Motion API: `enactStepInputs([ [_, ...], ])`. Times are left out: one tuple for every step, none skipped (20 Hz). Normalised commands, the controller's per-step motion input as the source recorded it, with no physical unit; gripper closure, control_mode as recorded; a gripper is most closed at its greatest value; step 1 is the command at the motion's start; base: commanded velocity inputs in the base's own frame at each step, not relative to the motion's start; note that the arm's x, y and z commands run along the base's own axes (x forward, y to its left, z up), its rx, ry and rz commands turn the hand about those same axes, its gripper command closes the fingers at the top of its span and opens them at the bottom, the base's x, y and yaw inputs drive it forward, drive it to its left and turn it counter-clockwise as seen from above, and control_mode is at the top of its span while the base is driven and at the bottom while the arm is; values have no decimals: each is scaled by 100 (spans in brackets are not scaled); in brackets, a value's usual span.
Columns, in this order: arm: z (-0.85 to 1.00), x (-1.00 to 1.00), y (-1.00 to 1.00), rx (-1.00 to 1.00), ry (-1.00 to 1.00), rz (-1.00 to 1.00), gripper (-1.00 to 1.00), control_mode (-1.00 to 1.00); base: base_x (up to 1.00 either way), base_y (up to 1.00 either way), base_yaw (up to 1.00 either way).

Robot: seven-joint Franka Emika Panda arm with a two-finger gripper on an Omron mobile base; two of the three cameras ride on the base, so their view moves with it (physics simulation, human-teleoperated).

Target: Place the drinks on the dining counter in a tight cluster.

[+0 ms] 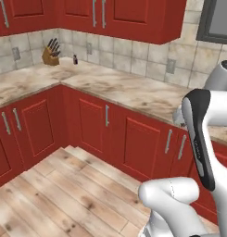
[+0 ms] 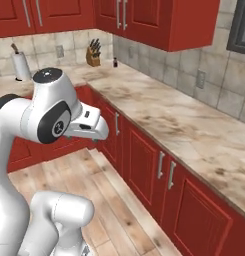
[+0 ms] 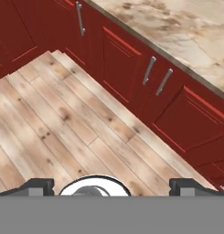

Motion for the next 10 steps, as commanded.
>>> enactStepInputs([
  [0,0,0,0,0,0,-100,100,100,100,-32],
  [0,0,0,0,0,0,-100,100,100,100,-35],
  [0,0,0,0,0,0,-100,100,100,100,-39],
  [0,0,0,0,0,0,-100,100,100,100,-40],
  [0,0,0,0,0,0,-100,100,100,100,-40],
  [0,0,0,0,0,0,-100,100,100,100,-38],
  [0,0,0,0,0,0,-100,100,100,100,-34],
  [0,0,0,0,0,0,-100,100,100,100,-33],
  [0,0,0,0,0,0,-100,100,100,100,-32],
  [0,0,0,0,0,0,-100,100,100,100,-32],
])
